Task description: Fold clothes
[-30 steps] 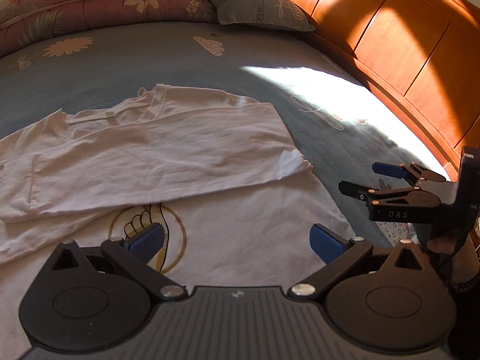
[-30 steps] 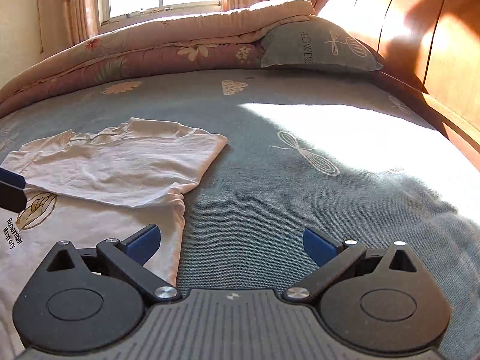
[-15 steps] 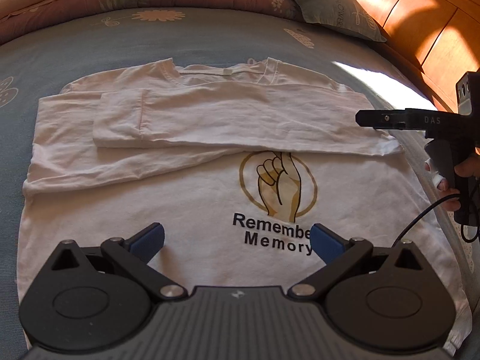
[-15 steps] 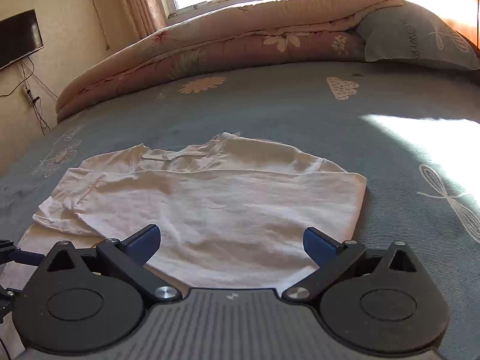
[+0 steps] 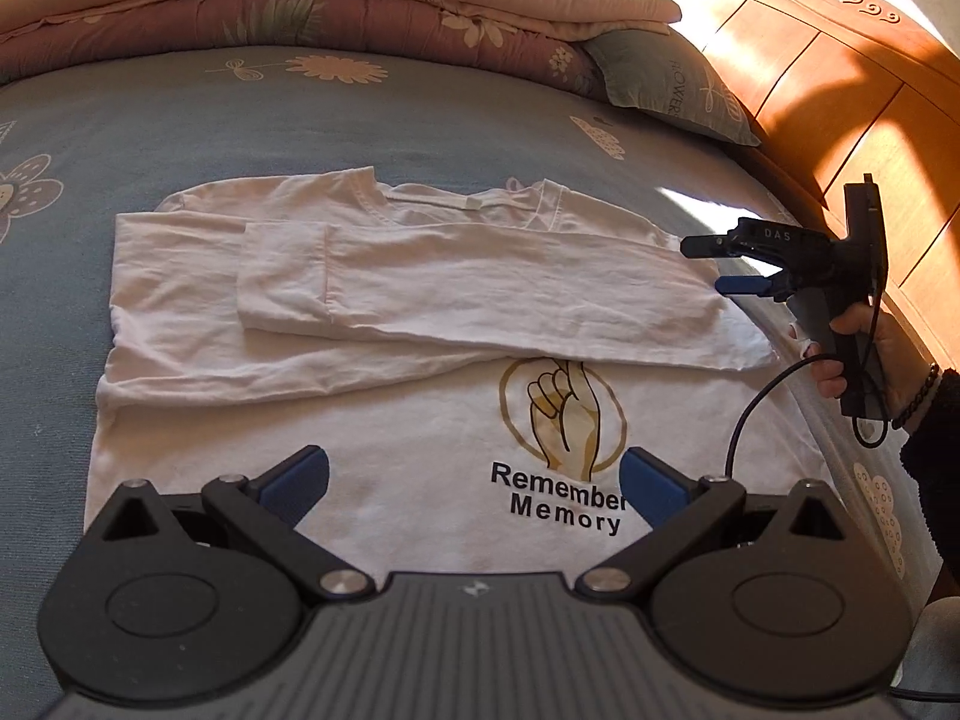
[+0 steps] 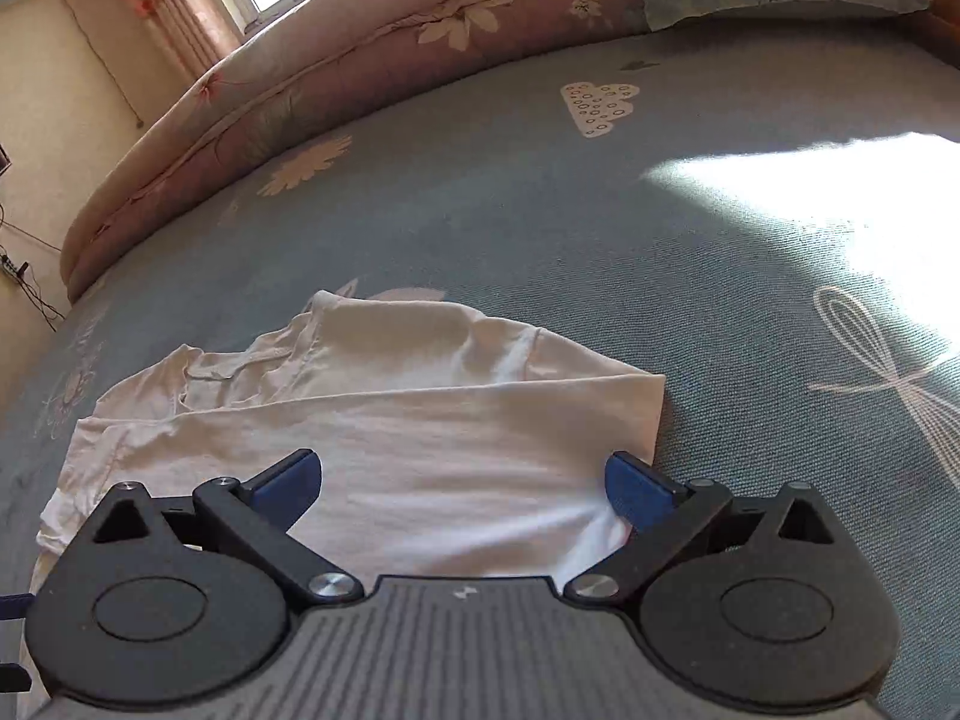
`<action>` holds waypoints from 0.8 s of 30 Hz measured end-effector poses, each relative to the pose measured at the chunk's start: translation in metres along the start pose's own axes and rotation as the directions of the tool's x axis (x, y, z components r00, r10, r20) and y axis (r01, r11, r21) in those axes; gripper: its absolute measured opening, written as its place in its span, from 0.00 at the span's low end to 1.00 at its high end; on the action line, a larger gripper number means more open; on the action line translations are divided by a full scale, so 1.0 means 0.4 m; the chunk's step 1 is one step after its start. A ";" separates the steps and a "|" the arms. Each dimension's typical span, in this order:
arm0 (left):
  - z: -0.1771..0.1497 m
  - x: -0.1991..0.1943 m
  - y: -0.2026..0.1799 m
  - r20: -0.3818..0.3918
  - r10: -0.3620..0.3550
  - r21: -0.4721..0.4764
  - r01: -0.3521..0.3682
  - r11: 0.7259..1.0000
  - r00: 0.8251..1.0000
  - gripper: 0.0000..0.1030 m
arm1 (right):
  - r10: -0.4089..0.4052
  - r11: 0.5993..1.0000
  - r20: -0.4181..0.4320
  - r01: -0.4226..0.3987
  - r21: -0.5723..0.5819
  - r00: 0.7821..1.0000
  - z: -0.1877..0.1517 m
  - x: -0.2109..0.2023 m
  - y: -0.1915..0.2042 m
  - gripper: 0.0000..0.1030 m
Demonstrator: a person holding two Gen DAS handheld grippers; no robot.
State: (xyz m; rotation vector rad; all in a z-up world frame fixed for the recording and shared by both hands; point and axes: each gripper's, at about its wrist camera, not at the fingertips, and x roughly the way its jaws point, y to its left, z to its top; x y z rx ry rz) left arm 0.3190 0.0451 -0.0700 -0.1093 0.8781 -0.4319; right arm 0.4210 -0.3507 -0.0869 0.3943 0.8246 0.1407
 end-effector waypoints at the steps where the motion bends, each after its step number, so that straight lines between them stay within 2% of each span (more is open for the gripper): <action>1: 0.002 -0.009 0.003 0.011 -0.001 0.007 0.001 1.000 1.000 0.99 | -0.041 0.999 0.014 0.040 0.018 0.999 0.003 -0.004 0.011 1.00; 3: 0.005 -0.032 0.013 0.033 -0.010 0.012 0.010 1.000 0.999 0.99 | -0.037 0.999 0.030 0.038 -0.029 0.999 -0.001 -0.018 0.064 1.00; 6: 0.005 -0.067 0.041 0.061 -0.002 0.005 0.001 1.000 0.998 0.99 | 0.008 0.984 -0.019 -0.011 -0.176 1.000 -0.020 -0.026 0.168 1.00; 9: 0.008 -0.109 0.086 0.093 0.038 -0.025 -0.036 0.999 0.995 0.99 | -0.008 0.951 -0.068 -0.013 -0.310 0.998 -0.070 -0.018 0.248 1.00; 11: 0.006 -0.142 0.123 0.119 0.058 -0.062 -0.051 0.997 0.991 0.99 | -0.055 0.931 -0.101 0.015 -0.365 0.993 -0.121 -0.010 0.276 1.00; 13: 0.005 -0.168 0.150 0.143 0.074 -0.093 -0.061 0.994 0.987 0.99 | -0.112 0.944 -0.177 0.049 -0.326 0.978 -0.170 -0.005 0.267 1.00; 15: 0.003 -0.195 0.172 0.172 0.074 -0.121 -0.054 0.991 0.982 0.99 | -0.109 0.958 -0.149 0.064 -0.280 0.983 -0.216 -0.071 0.260 1.00; 19: 0.004 -0.222 0.171 0.213 0.035 -0.129 -0.007 0.992 0.976 0.99 | -0.019 0.982 -0.116 -0.004 -0.191 0.993 -0.327 -0.238 0.255 1.00; 24: 0.004 -0.234 0.088 0.224 -0.020 -0.048 0.031 0.998 0.974 0.99 | -0.100 0.971 -0.120 0.071 -0.227 0.988 -0.513 -0.372 0.271 1.00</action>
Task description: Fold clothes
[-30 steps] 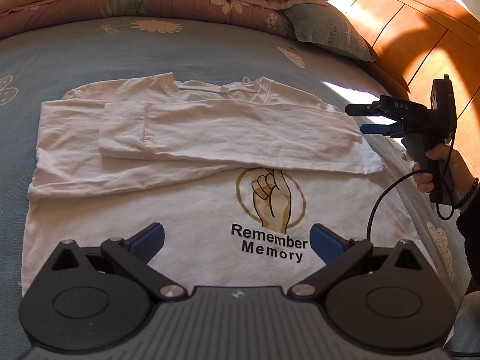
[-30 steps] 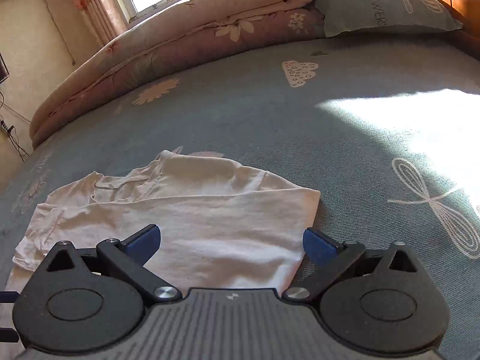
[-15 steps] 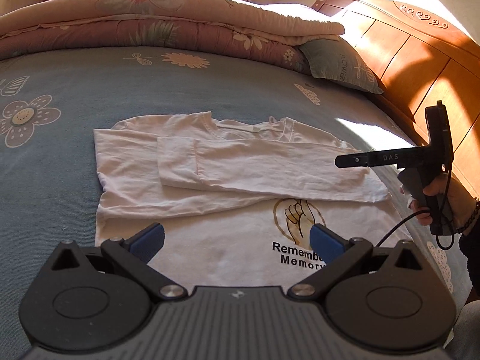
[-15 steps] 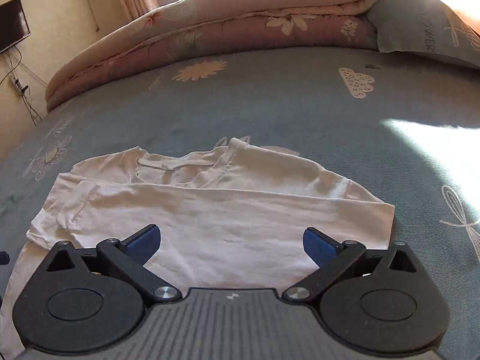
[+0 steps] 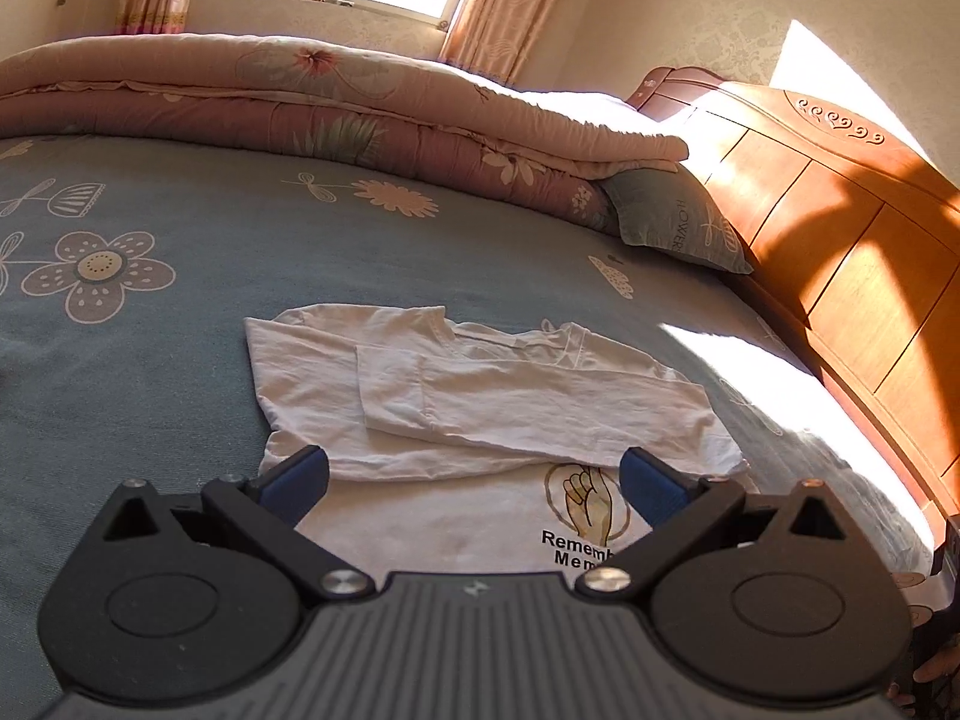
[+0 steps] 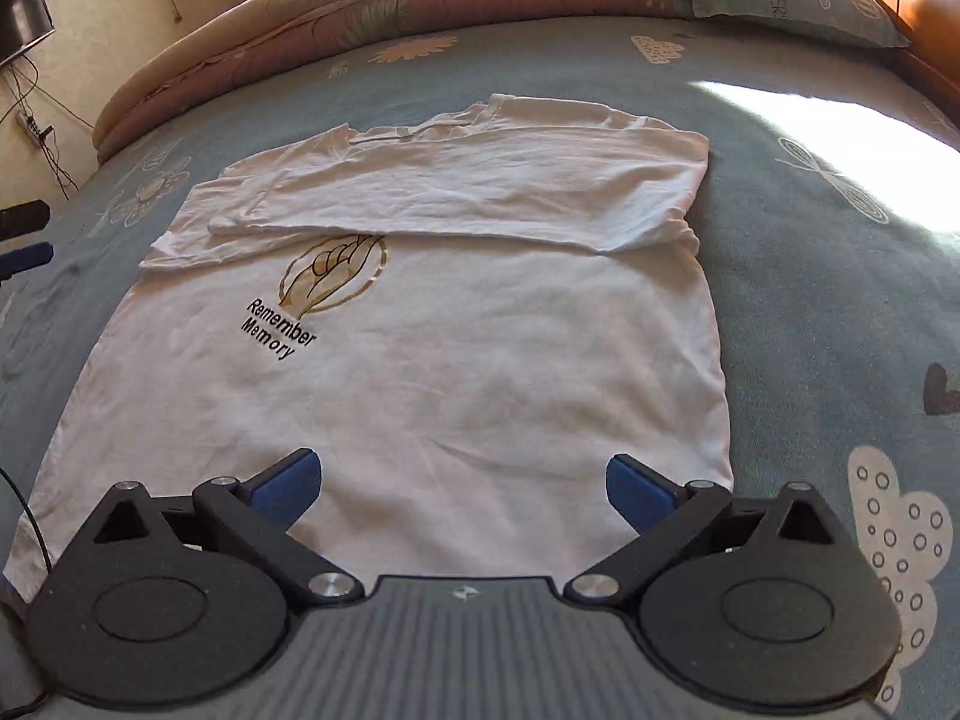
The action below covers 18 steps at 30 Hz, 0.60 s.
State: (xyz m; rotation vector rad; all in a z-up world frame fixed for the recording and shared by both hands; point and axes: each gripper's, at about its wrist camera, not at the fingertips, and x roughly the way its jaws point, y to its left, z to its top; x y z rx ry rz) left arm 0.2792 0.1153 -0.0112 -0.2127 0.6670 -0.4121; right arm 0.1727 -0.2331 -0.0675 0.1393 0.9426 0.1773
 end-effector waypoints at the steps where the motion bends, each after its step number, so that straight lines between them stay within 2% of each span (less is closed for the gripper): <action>1: -0.004 -0.001 -0.019 -0.007 -0.013 0.009 0.013 1.000 1.000 0.99 | -0.005 1.000 0.000 0.005 -0.008 1.000 -0.028 -0.014 0.010 1.00; 5: -0.042 -0.025 -0.120 -0.052 -0.046 0.052 0.049 0.997 0.998 0.99 | -0.045 0.997 -0.007 0.045 -0.065 0.999 -0.093 -0.038 0.038 1.00; 8: -0.106 -0.051 -0.189 -0.126 -0.063 0.093 0.075 0.993 0.990 0.99 | -0.045 0.996 -0.027 0.043 -0.075 0.999 -0.125 -0.018 0.033 1.00; 12: -0.227 -0.056 -0.254 -0.202 -0.036 0.151 0.068 0.986 0.979 0.99 | -0.048 0.993 0.057 0.054 -0.104 0.997 -0.162 -0.016 0.031 1.00; 18: -0.388 -0.019 -0.272 -0.318 0.022 0.147 0.026 0.989 0.948 0.99 | -0.082 0.986 0.106 0.096 -0.137 0.991 -0.186 -0.014 0.045 1.00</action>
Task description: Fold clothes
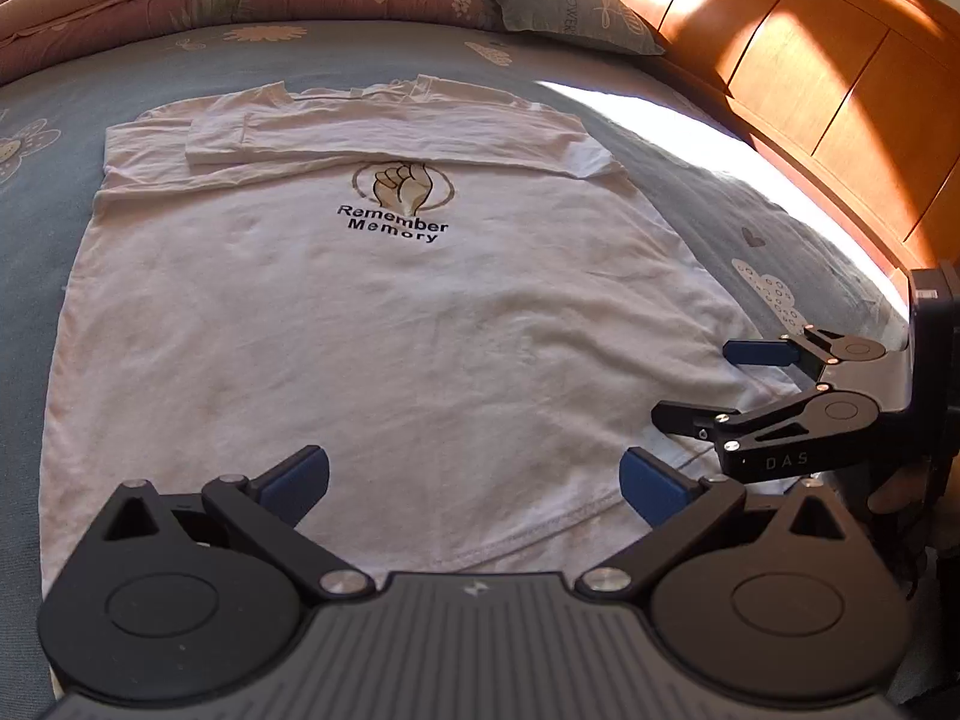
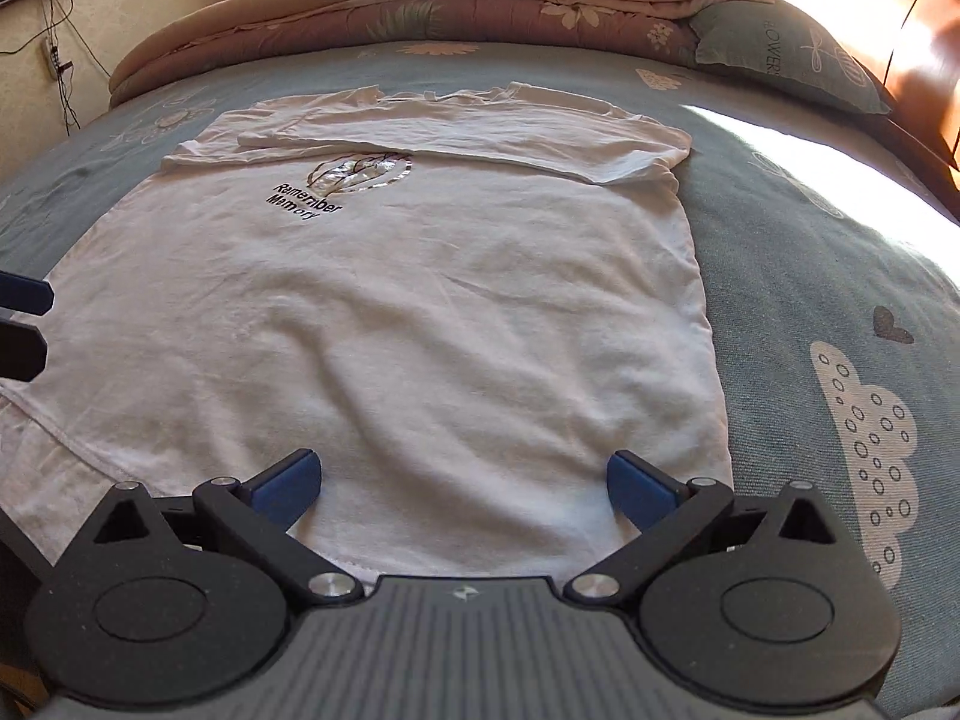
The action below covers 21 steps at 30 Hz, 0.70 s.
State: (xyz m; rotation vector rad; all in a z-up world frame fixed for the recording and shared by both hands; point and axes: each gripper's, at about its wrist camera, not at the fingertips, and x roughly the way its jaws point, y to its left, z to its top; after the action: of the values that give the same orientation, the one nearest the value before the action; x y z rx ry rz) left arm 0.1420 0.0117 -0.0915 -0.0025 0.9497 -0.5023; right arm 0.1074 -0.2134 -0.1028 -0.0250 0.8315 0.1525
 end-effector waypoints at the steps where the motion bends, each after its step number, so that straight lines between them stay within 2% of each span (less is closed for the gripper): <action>1: -0.014 0.005 0.001 -0.006 0.007 -0.007 -0.007 1.000 1.000 0.99 | -0.002 1.000 0.008 0.002 -0.002 1.000 -0.004 -0.002 0.001 1.00; 4: -0.058 0.014 0.007 0.014 0.023 -0.025 -0.023 0.999 1.000 0.99 | -0.001 1.000 0.035 0.002 -0.024 0.999 -0.021 -0.010 0.001 1.00; 9: -0.099 0.002 0.003 0.116 0.025 0.002 -0.025 1.000 0.993 0.99 | 0.015 0.999 0.106 -0.010 -0.048 0.994 -0.053 -0.021 -0.004 1.00; 14: -0.095 0.018 -0.030 0.091 0.099 0.070 -0.105 0.992 0.991 0.99 | 0.013 0.998 0.100 -0.007 -0.056 0.995 -0.046 -0.019 -0.002 1.00; 18: -0.102 0.029 -0.058 0.073 0.171 0.093 -0.177 0.980 0.983 1.00 | 0.007 0.998 0.108 0.000 -0.060 0.994 -0.051 -0.018 0.001 1.00; 21: -0.121 0.011 -0.067 0.072 0.186 0.110 -0.193 0.975 0.980 1.00 | 0.005 0.998 0.122 0.002 -0.060 0.993 -0.057 -0.019 0.001 1.00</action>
State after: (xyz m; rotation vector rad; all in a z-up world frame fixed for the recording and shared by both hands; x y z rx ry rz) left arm 0.0953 -0.0036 -0.1178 0.1755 0.8501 -0.3780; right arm 0.0856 -0.2159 -0.1125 -0.0707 0.7049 0.1787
